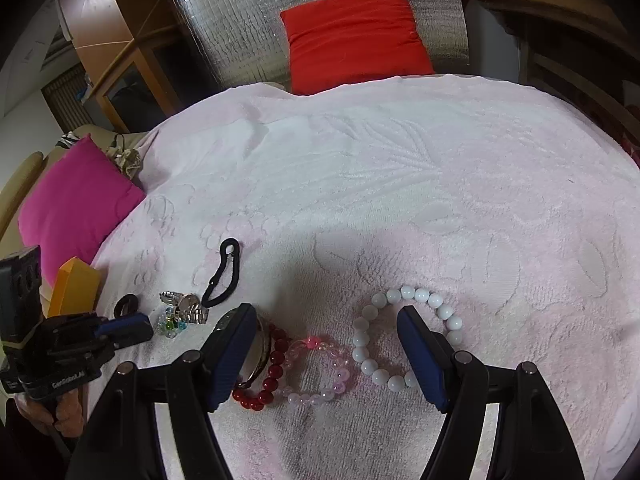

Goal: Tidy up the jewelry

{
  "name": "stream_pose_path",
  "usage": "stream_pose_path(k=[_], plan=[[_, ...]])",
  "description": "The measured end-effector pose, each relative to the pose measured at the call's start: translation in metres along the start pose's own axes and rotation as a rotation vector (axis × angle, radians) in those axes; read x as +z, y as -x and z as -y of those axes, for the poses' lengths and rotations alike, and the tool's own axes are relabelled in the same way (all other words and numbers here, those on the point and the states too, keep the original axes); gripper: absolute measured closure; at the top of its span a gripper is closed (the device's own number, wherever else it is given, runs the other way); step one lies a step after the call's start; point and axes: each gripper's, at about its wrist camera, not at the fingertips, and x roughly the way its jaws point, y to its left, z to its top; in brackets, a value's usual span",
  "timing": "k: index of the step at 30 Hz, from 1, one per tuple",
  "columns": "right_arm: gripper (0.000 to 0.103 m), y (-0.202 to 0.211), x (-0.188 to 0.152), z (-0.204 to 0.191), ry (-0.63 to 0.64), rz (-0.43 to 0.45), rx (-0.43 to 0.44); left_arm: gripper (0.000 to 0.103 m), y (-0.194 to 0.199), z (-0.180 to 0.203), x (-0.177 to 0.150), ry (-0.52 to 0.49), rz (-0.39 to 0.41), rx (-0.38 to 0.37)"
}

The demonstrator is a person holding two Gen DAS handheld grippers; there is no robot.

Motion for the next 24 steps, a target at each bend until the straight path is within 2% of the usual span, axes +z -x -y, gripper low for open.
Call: stream_pose_path(k=[1, 3, 4, 5, 10, 12, 14, 15, 16, 17, 21, 24], plan=[[0.028, 0.0, 0.0, 0.0, 0.0, -0.002, 0.002, 0.089, -0.002, 0.003, 0.0, -0.01, -0.01, -0.001], [0.028, -0.001, 0.0, -0.002, 0.002, -0.008, 0.004, 0.08, -0.012, 0.01, 0.003, -0.03, -0.016, 0.012], [0.028, -0.002, 0.0, -0.002, 0.005, -0.008, 0.003, 0.065, -0.014, 0.013, 0.004, -0.034, -0.016, 0.018], [0.028, -0.002, 0.0, -0.003, 0.007, -0.007, 0.002, 0.056, -0.015, 0.015, 0.004, -0.034, -0.016, 0.026], [0.028, -0.001, -0.001, -0.003, 0.012, -0.002, -0.004, 0.056, -0.032, 0.011, -0.002, -0.021, -0.017, 0.036], [0.028, -0.001, -0.001, -0.001, 0.007, -0.002, -0.008, 0.058, -0.038, 0.014, 0.0, -0.027, -0.009, 0.03], [0.028, 0.0, -0.001, 0.002, 0.004, -0.003, -0.011, 0.075, -0.047, 0.019, 0.004, -0.038, -0.013, 0.036], [0.028, 0.0, -0.001, 0.002, 0.004, -0.002, -0.012, 0.078, -0.048, 0.019, 0.004, -0.042, -0.014, 0.042], [0.028, 0.001, -0.002, 0.003, 0.005, 0.0, -0.012, 0.089, -0.05, 0.019, 0.005, -0.038, -0.02, 0.031], [0.028, 0.002, -0.002, 0.004, 0.006, 0.002, -0.013, 0.093, -0.053, 0.019, 0.006, -0.03, -0.032, 0.01], [0.028, 0.006, -0.003, 0.005, 0.02, 0.012, -0.027, 0.094, -0.053, 0.032, 0.004, -0.073, -0.041, -0.033], [0.028, 0.008, -0.002, 0.011, 0.01, 0.013, -0.032, 0.094, -0.049, 0.041, 0.005, -0.08, -0.02, -0.096]])
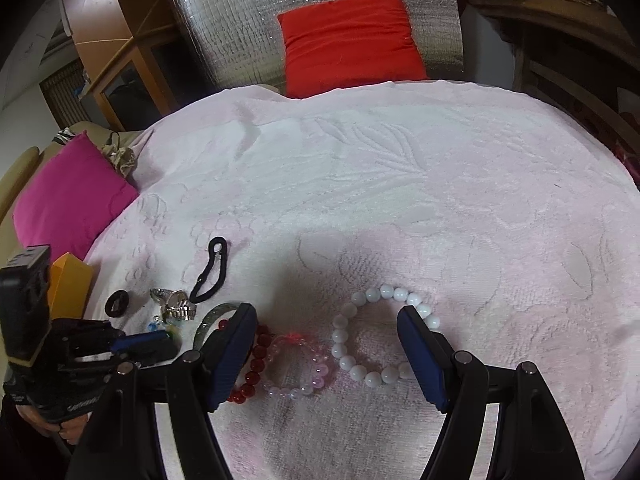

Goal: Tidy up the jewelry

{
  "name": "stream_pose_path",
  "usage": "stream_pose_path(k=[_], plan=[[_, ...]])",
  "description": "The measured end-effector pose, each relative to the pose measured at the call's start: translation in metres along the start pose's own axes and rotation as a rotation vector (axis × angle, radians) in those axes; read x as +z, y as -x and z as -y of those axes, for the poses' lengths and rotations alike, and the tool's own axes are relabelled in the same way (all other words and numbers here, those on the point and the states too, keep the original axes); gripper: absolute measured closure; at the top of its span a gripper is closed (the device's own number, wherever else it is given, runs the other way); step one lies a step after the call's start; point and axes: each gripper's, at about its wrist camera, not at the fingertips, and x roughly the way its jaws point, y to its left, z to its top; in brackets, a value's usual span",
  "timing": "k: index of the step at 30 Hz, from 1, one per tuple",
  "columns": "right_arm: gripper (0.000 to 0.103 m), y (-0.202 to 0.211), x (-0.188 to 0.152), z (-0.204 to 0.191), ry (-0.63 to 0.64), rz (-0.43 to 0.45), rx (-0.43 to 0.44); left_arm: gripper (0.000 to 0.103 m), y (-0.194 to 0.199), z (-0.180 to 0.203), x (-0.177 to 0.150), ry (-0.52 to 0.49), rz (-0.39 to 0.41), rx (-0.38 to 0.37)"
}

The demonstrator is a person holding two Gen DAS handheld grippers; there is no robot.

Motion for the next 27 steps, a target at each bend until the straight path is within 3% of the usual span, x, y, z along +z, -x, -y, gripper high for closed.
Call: stream_pose_path(k=[2, 6, 14, 17, 22, 24, 27], plan=[[0.028, 0.002, 0.0, 0.004, -0.007, 0.004, -0.004, 0.094, 0.006, 0.004, 0.002, 0.007, 0.022, -0.051], [0.028, 0.005, 0.0, 0.014, -0.022, 0.007, -0.013, 0.094, 0.016, 0.011, 0.003, -0.009, 0.046, -0.073], [0.028, 0.009, 0.002, 0.029, -0.059, 0.001, 0.004, 0.093, 0.038, -0.004, -0.014, 0.006, 0.054, -0.009], [0.028, 0.017, 0.003, 0.037, -0.082, 0.009, 0.028, 0.093, 0.038, -0.01, -0.019, -0.009, 0.034, 0.053], [0.027, 0.021, -0.001, 0.052, -0.176, -0.003, 0.092, 0.093, 0.031, -0.013, -0.028, -0.026, -0.023, 0.102], [0.027, 0.02, -0.002, 0.042, -0.154, -0.005, 0.11, 0.093, 0.034, -0.011, -0.028, -0.025, -0.022, 0.1], [0.027, 0.014, -0.002, 0.013, -0.077, -0.013, 0.125, 0.081, 0.032, -0.007, -0.03, -0.033, -0.029, 0.123]])
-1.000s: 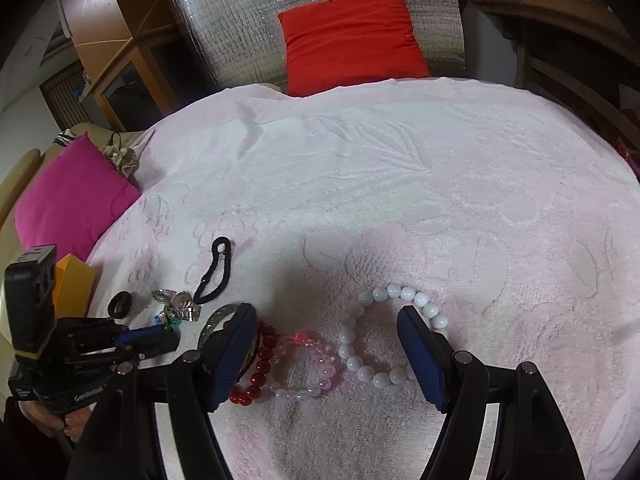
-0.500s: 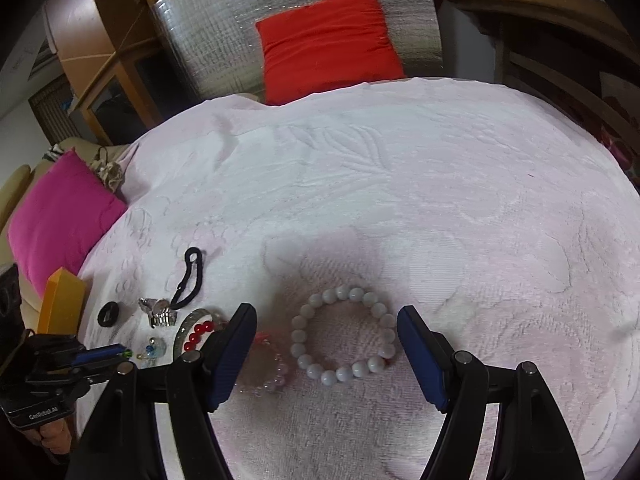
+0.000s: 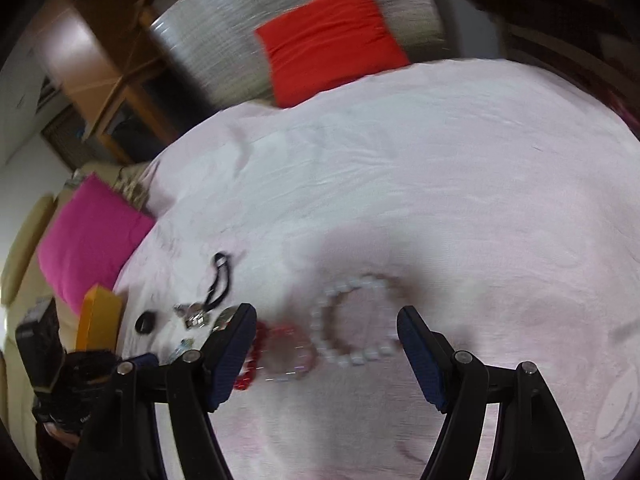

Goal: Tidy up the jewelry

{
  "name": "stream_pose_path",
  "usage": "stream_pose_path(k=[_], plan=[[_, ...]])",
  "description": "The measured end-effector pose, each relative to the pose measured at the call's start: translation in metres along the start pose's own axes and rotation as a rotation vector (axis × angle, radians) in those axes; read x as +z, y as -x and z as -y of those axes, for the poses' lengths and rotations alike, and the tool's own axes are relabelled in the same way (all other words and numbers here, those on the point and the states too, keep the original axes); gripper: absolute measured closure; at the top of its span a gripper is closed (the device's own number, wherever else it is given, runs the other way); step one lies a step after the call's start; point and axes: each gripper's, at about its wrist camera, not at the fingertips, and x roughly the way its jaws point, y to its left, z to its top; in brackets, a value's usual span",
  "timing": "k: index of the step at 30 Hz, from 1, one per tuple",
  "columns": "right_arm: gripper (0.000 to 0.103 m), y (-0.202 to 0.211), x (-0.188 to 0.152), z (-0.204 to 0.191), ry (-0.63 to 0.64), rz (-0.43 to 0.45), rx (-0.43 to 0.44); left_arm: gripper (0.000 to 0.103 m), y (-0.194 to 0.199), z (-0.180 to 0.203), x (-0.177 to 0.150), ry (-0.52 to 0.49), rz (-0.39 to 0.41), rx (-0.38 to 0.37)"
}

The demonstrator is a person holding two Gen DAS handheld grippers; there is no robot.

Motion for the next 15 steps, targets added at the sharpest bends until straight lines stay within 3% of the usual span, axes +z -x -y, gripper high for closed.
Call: stream_pose_path(k=[2, 4, 9, 15], plan=[[0.027, -0.009, -0.002, -0.021, 0.063, -0.013, 0.0, 0.058, 0.0, 0.003, 0.0, -0.008, -0.001, 0.023], [0.027, -0.015, -0.006, -0.044, 0.153, -0.019, -0.01, 0.051, 0.004, 0.003, -0.002, -0.014, 0.009, 0.043], [0.023, -0.034, -0.022, -0.082, 0.379, -0.06, -0.068, 0.045, 0.008, -0.009, -0.007, -0.001, 0.006, 0.06], [0.02, -0.048, -0.031, -0.091, 0.456, -0.093, -0.083, 0.045, 0.011, -0.015, -0.011, 0.0, -0.018, 0.066]])
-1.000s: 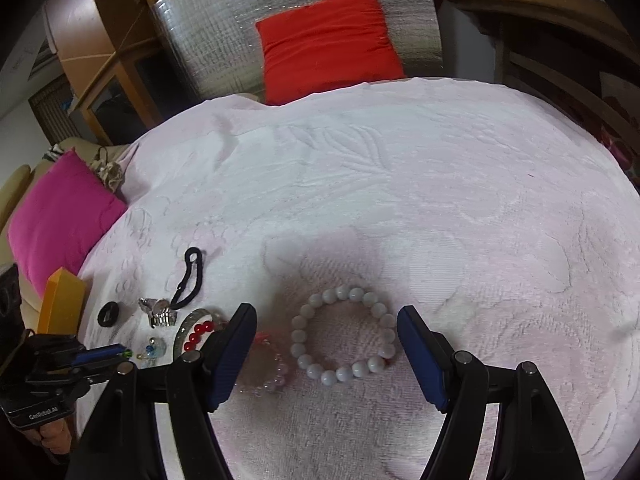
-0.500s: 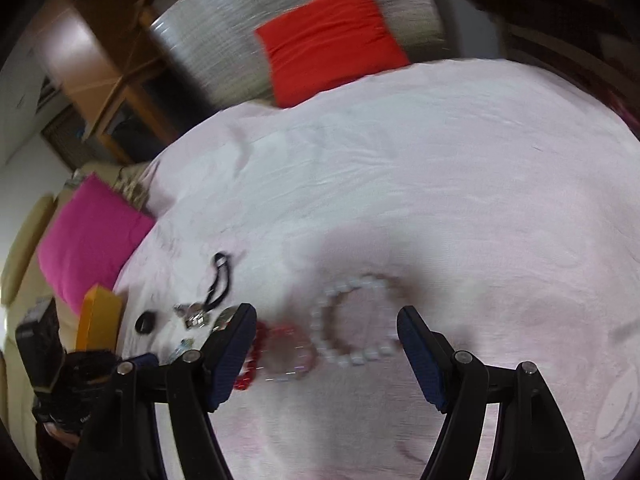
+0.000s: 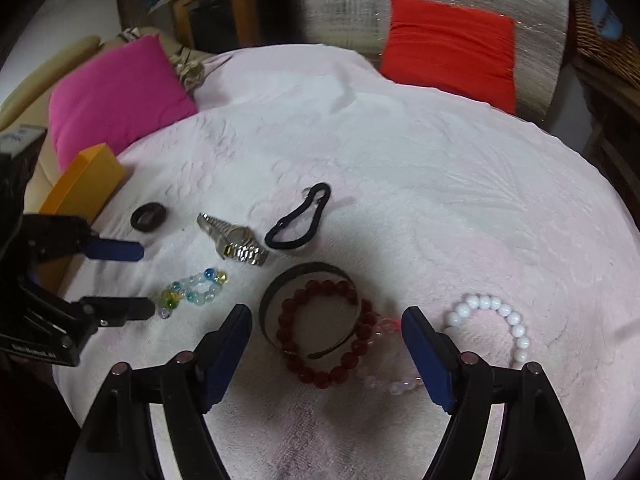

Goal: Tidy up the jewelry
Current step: 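Grasp the silver bangle with the right tool while left tool regrasps the glass-bead bracelet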

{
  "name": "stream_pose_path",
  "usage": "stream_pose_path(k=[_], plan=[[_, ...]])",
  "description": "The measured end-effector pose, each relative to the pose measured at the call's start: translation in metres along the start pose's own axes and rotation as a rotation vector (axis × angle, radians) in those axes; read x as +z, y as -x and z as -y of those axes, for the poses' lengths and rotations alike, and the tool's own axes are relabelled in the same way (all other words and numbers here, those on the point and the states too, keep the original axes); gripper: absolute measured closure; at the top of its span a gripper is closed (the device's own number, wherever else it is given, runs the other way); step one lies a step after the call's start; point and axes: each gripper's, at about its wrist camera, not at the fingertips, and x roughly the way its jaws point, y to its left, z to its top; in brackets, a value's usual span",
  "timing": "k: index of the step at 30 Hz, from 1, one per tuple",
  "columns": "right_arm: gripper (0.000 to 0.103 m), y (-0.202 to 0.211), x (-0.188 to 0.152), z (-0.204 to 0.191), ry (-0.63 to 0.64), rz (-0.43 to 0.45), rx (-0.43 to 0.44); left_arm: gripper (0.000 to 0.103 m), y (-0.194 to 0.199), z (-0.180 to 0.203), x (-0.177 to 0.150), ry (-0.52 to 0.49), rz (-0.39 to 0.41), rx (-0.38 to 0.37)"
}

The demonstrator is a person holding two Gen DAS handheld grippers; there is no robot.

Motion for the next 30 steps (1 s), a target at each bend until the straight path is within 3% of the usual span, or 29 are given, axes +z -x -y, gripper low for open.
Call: stream_pose_path(k=[10, 12, 15, 21, 27, 30], plan=[[0.018, -0.024, 0.005, -0.014, 0.043, -0.032, -0.045, 0.045, 0.003, -0.003, -0.004, 0.005, -0.014, -0.003], [0.02, -0.025, 0.006, -0.01, 0.019, -0.027, -0.044, 0.045, 0.003, -0.004, -0.004, 0.011, -0.012, -0.013], [0.038, -0.023, 0.006, -0.001, -0.023, -0.018, -0.036, 0.045, 0.003, -0.001, -0.002, 0.004, -0.01, -0.021], [0.039, -0.009, 0.004, 0.025, -0.139, 0.016, 0.033, 0.045, -0.005, 0.011, 0.006, -0.001, -0.005, -0.052], [0.039, 0.017, 0.002, 0.054, -0.278, 0.11, 0.069, 0.046, -0.023, 0.021, 0.012, 0.009, -0.04, -0.078], [0.039, 0.027, 0.0, 0.066, -0.327, 0.141, 0.06, 0.056, -0.029, 0.025, 0.015, 0.003, -0.037, -0.066]])
